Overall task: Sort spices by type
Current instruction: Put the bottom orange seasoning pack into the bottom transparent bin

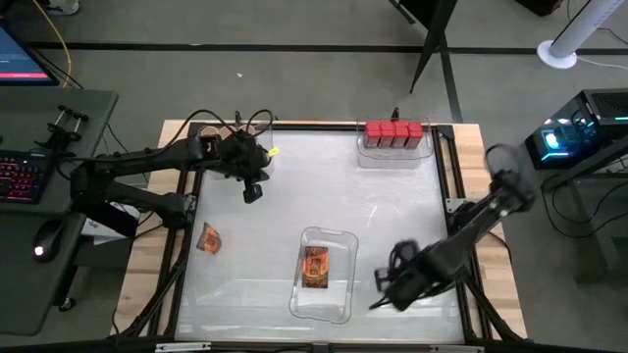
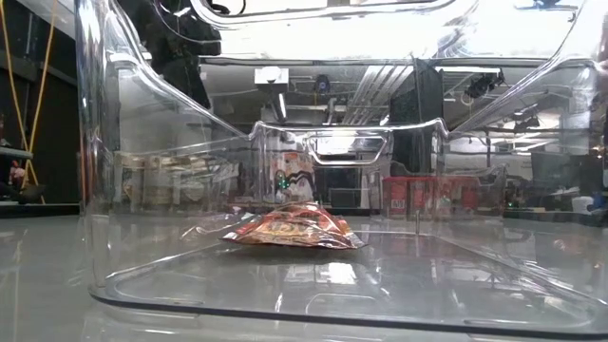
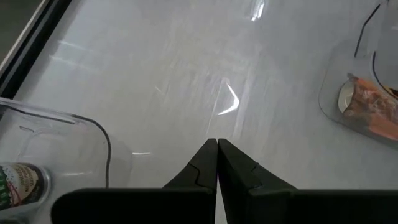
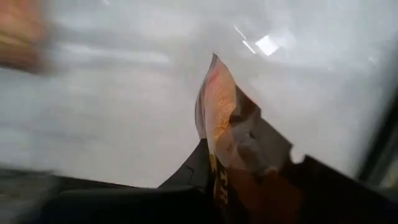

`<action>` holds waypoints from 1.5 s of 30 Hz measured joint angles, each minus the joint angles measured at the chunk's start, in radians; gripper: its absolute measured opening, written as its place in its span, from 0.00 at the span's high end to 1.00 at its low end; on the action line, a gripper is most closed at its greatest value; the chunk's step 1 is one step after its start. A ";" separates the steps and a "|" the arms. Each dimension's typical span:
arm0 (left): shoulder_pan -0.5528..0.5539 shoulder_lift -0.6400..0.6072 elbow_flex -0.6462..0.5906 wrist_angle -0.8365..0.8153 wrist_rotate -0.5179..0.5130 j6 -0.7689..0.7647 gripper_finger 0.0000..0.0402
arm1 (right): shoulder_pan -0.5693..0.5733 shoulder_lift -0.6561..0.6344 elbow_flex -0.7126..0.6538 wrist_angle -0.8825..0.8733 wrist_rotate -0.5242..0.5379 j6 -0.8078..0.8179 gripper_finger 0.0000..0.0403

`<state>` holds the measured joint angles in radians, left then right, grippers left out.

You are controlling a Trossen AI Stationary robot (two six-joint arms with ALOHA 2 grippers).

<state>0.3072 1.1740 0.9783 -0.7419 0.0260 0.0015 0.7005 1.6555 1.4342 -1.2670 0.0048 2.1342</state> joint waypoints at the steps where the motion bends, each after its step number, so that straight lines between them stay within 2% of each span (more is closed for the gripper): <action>1: 0.000 0.000 0.000 -0.003 0.003 -0.008 1.00 | -0.002 -0.034 0.023 -0.031 0.084 -0.016 0.94; 4: 0.000 0.000 0.000 -0.024 0.027 -0.033 1.00 | -0.044 -0.130 0.080 -0.037 0.373 -0.135 0.94; 5: 0.000 0.000 0.000 -0.034 0.038 -0.039 1.00 | -0.072 -0.152 0.097 -0.019 0.437 -0.211 0.94; 6: 0.000 0.000 0.000 -0.046 0.053 -0.042 1.00 | -0.109 -0.165 0.114 0.011 0.467 -0.312 0.94; 7: 0.000 0.000 0.000 -0.062 0.062 -0.042 1.00 | -0.153 -0.170 0.132 0.053 0.453 -0.443 0.94; 9: -0.003 0.000 0.000 -0.091 0.073 -0.043 1.00 | -0.249 -0.160 0.153 0.172 0.343 -0.717 0.94; 12: -0.012 0.000 0.000 -0.138 0.075 -0.044 1.00 | -0.374 -0.095 0.158 0.423 0.118 -1.097 0.94; 14: -0.026 0.000 0.000 -0.162 0.076 -0.062 1.00 | -0.431 -0.031 0.158 0.527 -0.074 -1.271 0.94; 16: -0.042 -0.003 0.000 -0.189 0.077 -0.082 1.00 | -0.468 0.038 0.158 0.547 -0.267 -1.387 0.94; 18: -0.066 -0.013 0.000 -0.201 0.077 -0.107 1.00 | -0.491 0.103 0.156 0.512 -0.401 -1.473 0.94; 21: -0.109 -0.038 0.000 -0.206 0.077 -0.144 1.00 | -0.513 0.181 0.154 0.473 -0.527 -1.596 0.94; 27: -0.190 -0.096 0.000 -0.204 0.076 -0.199 1.00 | -0.525 0.267 0.154 0.527 -0.641 -1.780 0.94; 31: -0.225 -0.127 0.000 -0.204 0.050 -0.223 1.00 | -0.515 0.275 0.154 0.578 -0.654 -1.936 0.94; 35: -0.241 -0.144 0.000 -0.204 0.039 -0.243 1.00 | -0.502 0.275 0.154 0.603 -0.581 -2.039 0.93; 45: -0.245 -0.145 0.000 -0.204 0.038 -0.268 1.00 | -0.497 0.305 0.156 0.613 -0.575 -1.964 0.89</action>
<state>0.0624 1.0290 0.9783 -0.9455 0.0643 -0.2664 0.2031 1.9601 1.5898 -0.6544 -0.5699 0.1699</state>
